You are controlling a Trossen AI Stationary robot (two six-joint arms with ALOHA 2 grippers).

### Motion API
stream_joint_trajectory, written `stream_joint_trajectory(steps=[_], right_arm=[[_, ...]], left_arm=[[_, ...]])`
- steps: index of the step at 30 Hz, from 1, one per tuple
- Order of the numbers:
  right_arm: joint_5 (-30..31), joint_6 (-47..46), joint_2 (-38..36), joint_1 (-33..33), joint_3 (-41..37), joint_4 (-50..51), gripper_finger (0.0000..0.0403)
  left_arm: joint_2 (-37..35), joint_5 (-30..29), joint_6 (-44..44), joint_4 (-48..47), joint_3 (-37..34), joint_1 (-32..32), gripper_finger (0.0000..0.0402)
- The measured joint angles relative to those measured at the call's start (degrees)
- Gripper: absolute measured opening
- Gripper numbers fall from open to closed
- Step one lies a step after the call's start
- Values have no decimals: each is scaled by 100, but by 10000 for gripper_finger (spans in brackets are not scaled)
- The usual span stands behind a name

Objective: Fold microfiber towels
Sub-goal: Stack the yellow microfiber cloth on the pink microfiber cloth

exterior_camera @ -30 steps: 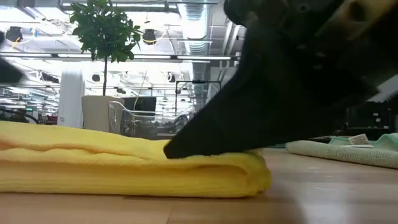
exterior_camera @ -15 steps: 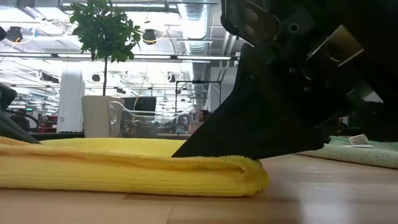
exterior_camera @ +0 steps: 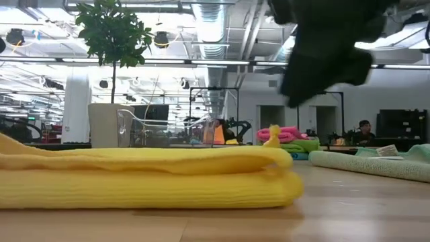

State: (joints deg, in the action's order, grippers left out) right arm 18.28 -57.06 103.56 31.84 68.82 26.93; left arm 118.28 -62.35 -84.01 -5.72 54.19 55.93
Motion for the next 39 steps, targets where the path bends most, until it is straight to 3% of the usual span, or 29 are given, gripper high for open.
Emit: stream_joint_trajectory(steps=[5,8,12,15,22,32,39], right_arm=[[-691,-789,-115,-56,-7,511,251],[-661,-972,22,-51,4,-128,292],[-375,-1187,200,-49,15,-721,316],[-302,-1456,283,-81,-23,-276,319],[-546,-1954,888,-100,42,-945,318],[-439,-2521,1354,17,324,-1109,317],[-617,-2450,1375,-51,350,-1171,273]], left_arm=[[-2,64,230,346,-4,-113,0],[-2,4,289,524,-4,-144,0],[-2,13,413,669,-4,-187,0],[-2,53,540,780,-2,-215,0],[0,109,750,1012,2,-254,0],[0,93,909,1084,7,-272,0],[0,60,974,1143,7,-285,0]])
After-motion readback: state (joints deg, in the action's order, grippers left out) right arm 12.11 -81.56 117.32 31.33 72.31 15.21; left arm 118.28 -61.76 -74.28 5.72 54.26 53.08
